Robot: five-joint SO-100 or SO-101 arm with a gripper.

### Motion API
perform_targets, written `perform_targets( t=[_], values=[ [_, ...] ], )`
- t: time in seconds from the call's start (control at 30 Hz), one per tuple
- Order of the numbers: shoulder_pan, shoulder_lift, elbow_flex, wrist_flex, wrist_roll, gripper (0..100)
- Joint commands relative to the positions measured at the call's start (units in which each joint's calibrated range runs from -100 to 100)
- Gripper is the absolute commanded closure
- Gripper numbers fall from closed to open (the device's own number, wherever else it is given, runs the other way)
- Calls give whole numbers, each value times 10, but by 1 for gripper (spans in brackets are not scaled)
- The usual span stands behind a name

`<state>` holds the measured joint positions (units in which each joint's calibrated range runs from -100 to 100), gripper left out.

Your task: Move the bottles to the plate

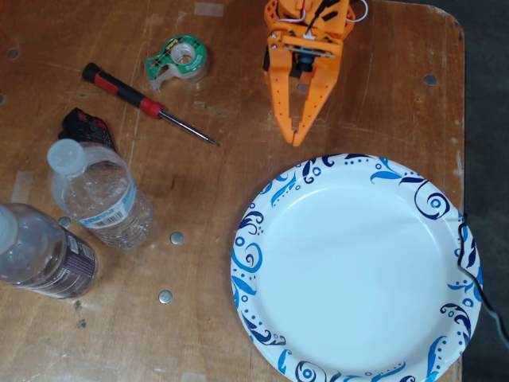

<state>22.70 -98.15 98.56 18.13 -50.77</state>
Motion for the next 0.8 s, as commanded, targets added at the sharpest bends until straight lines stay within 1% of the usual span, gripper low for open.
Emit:
perform_targets(
  t=[0.0,0.2,0.77],
  values=[
    [70,-5,4,1,2,99],
    [34,-5,4,1,2,99],
    [44,-6,4,1,2,99]
  ],
)
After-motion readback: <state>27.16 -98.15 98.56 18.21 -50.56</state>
